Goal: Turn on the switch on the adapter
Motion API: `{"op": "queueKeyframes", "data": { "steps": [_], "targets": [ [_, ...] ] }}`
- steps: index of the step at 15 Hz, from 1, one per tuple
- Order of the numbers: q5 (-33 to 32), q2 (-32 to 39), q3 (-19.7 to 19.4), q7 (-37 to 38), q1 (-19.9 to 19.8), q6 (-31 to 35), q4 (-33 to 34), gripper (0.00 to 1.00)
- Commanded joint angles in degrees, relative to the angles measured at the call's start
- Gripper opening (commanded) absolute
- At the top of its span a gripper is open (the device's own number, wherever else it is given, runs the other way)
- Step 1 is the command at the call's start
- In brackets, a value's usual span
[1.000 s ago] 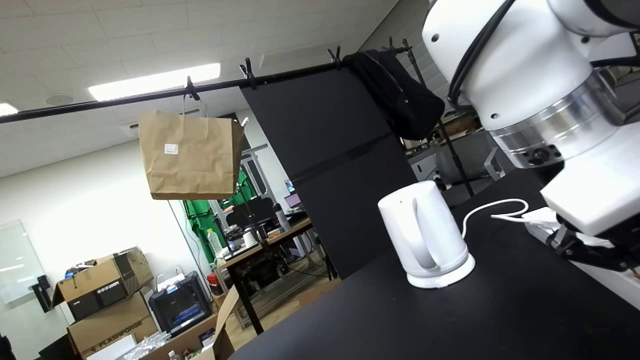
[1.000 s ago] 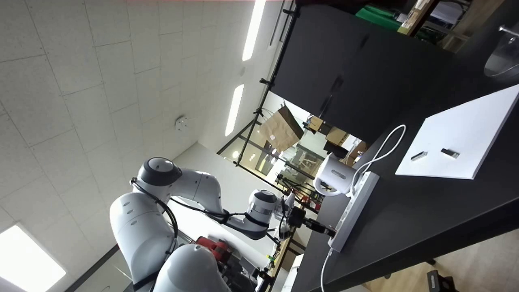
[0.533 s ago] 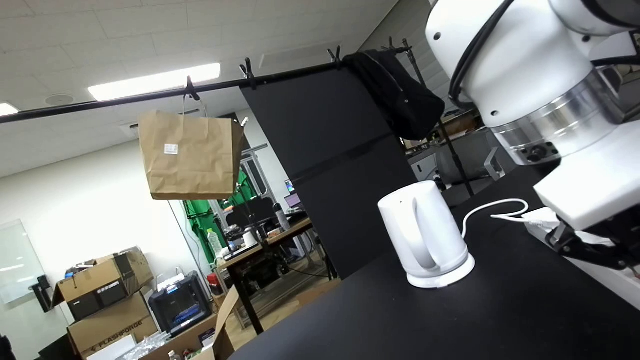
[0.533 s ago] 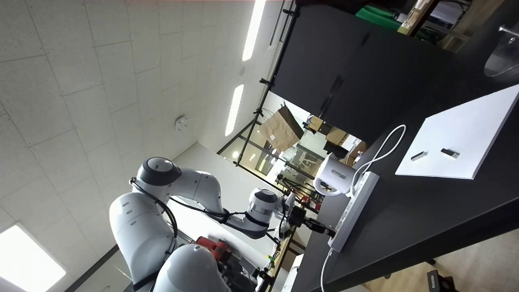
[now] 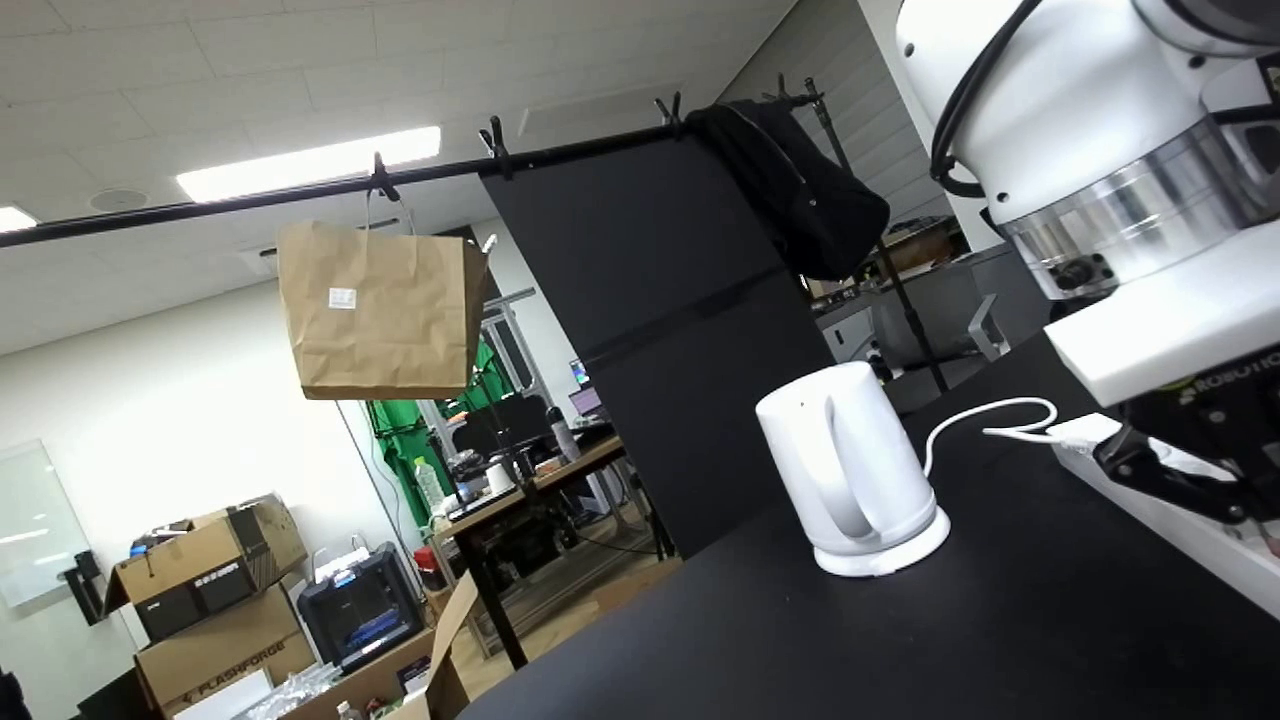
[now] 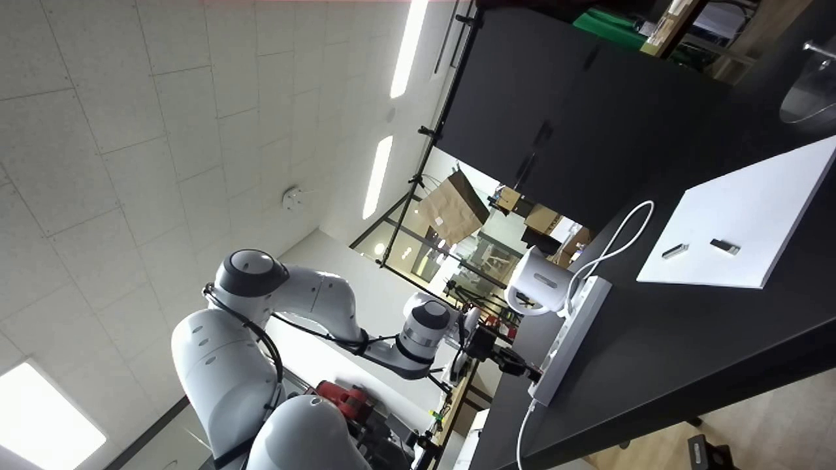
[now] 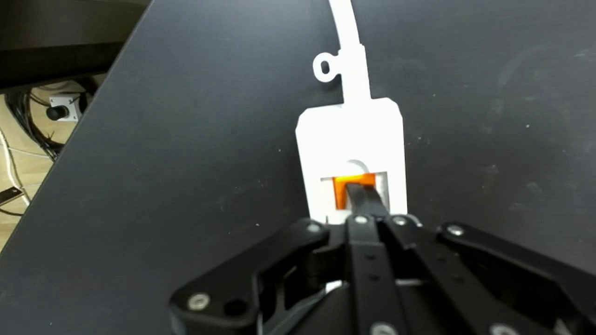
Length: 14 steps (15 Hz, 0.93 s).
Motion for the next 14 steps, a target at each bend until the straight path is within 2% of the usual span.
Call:
{"op": "queueKeyframes", "data": {
  "steps": [1,6,12,13,14],
  "targets": [
    [3.0,2.6,-0.1,-1.5,-1.5,5.1,-2.9,0.00],
    [4.5,1.3,-0.7,-2.1,-1.5,11.1,-7.1,0.00],
    [6.2,1.7,-2.0,-5.0,-1.4,26.8,-13.6,0.00],
    [7.7,2.1,-1.6,-6.4,-1.8,29.6,-14.6,0.00],
    [6.9,2.5,0.5,-6.1,-4.2,32.3,-15.4,0.00]
  ]
}}
